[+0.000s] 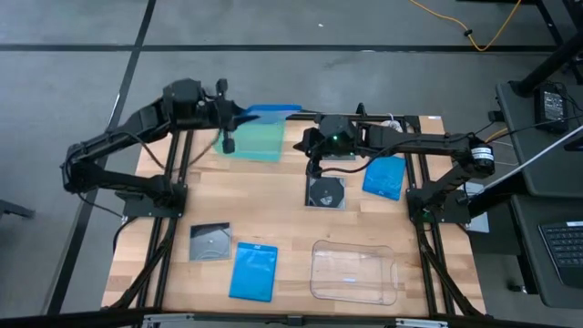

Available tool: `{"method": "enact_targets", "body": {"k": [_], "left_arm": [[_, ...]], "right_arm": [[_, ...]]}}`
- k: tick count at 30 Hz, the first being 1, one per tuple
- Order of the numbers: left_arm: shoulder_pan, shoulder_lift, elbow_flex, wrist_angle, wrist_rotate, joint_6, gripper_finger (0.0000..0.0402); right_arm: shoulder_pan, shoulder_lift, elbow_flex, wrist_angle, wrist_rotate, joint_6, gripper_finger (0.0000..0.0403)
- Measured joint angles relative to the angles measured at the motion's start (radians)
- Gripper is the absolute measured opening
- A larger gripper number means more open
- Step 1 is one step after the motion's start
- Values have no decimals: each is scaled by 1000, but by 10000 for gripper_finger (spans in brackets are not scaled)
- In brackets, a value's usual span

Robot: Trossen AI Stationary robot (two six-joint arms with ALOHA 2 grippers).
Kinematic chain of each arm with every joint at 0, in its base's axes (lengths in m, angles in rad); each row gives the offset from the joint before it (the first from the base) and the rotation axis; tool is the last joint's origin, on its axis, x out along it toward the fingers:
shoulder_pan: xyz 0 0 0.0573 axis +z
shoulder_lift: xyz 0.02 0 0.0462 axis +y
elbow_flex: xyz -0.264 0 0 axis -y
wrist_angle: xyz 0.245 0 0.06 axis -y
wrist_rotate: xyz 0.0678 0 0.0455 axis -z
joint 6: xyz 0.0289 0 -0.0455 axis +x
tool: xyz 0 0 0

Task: Pick & place jewel cases by type
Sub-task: Put the top left dark blue CD case into the light blue bin

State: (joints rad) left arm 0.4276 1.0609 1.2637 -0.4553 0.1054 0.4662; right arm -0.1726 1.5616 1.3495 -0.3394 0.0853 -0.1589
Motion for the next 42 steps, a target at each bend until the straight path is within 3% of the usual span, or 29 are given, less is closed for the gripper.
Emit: {"method": "enact_targets", "body": {"k": [11,22,42], "left_arm": [[-79,-20,111,2,-109,381,6],[-176,-33,181,3,-240,584,6],[-493,-40,186,115,-682,1158,7]], "right_arm": [[0,-2,0,-42,-30,50,8],[0,-105,0,-47,-35,48,8],[0,-315,1,-53,-34,-58,8]]}}
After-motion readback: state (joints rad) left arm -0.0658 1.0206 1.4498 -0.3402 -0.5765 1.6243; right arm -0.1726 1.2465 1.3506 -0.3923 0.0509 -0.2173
